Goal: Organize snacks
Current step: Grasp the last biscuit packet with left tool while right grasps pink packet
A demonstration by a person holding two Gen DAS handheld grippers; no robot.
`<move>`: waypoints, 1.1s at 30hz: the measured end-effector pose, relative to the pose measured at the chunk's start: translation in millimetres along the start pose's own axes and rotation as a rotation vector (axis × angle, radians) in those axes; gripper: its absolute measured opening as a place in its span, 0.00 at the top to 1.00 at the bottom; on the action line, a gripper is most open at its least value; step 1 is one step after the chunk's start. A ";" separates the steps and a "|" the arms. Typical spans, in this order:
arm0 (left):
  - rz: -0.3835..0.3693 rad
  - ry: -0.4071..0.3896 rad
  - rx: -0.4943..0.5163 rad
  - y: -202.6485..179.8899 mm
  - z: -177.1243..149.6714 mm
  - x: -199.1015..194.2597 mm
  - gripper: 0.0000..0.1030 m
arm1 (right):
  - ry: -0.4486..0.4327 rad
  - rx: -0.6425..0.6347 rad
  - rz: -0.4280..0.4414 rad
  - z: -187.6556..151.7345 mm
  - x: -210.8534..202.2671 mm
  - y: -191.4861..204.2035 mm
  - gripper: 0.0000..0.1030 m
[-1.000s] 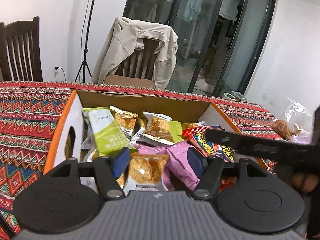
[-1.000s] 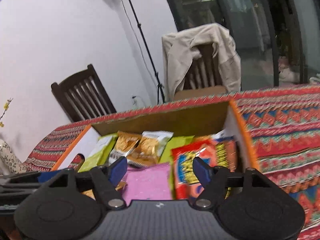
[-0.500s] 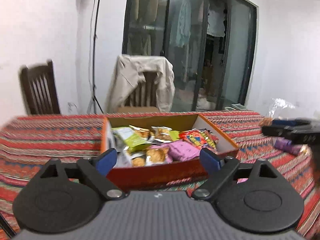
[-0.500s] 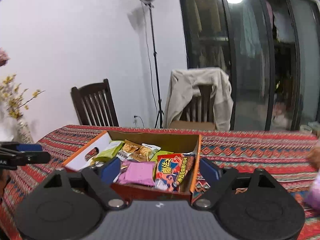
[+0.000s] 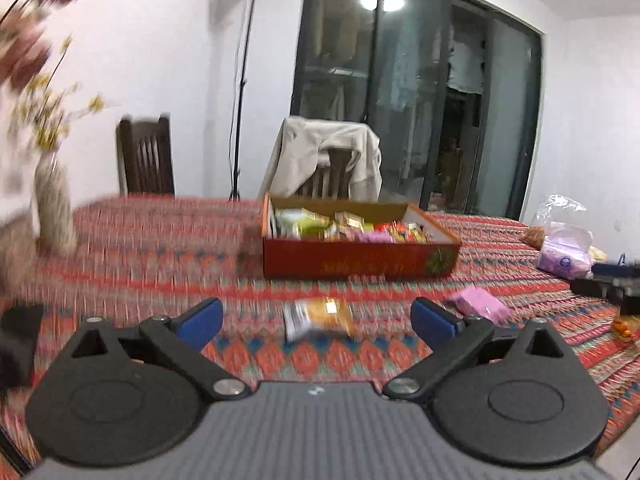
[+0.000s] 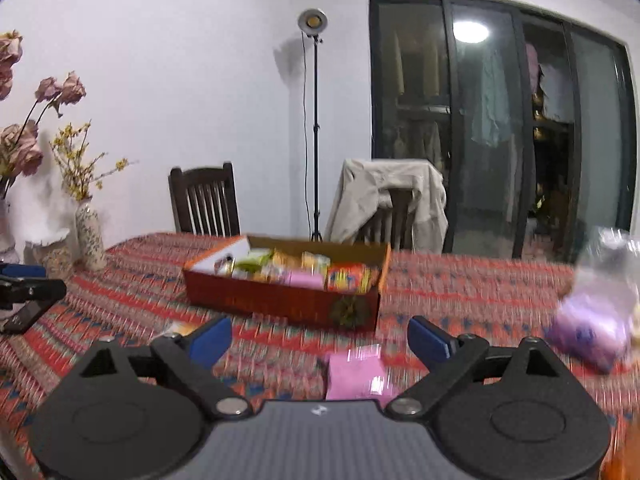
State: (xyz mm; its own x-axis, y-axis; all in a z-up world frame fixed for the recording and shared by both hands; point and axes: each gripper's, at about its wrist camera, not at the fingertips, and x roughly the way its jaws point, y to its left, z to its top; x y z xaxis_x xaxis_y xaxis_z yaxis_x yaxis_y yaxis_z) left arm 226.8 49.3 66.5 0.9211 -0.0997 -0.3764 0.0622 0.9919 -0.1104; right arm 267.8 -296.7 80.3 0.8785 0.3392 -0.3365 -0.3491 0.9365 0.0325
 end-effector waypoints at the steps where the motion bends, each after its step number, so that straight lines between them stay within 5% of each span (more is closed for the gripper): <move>1: -0.003 0.016 -0.016 -0.9 -7.4 -4.8 0.01 | 0.015 0.005 0.002 -10.7 -7.2 1.3 0.08; 10: 0.023 0.109 -0.010 -11.7 -44.7 -11.7 0.01 | 0.145 0.006 -0.032 -80.4 -32.5 0.5 0.08; 18: 0.011 0.128 0.034 -16.6 -42.3 11.8 0.01 | 0.156 0.049 -0.056 -90.8 -30.5 -12.6 0.08; 25: 0.046 0.181 0.205 5.1 -33.1 90.1 0.01 | 0.194 0.041 -0.056 -85.1 -2.0 -21.1 0.08; 33: -0.022 0.249 0.370 16.2 -14.4 184.8 0.01 | 0.247 -0.007 -0.036 -60.7 64.2 -23.7 0.08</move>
State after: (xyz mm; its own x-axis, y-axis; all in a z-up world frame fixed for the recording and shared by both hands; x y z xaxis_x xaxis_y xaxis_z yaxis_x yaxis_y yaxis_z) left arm 392.5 45.9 -18.0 0.8001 -0.0916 -0.5928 0.2556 0.9461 0.1988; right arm 312.6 -302.6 0.8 0.7846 0.2726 -0.5568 -0.3218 0.9468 0.0100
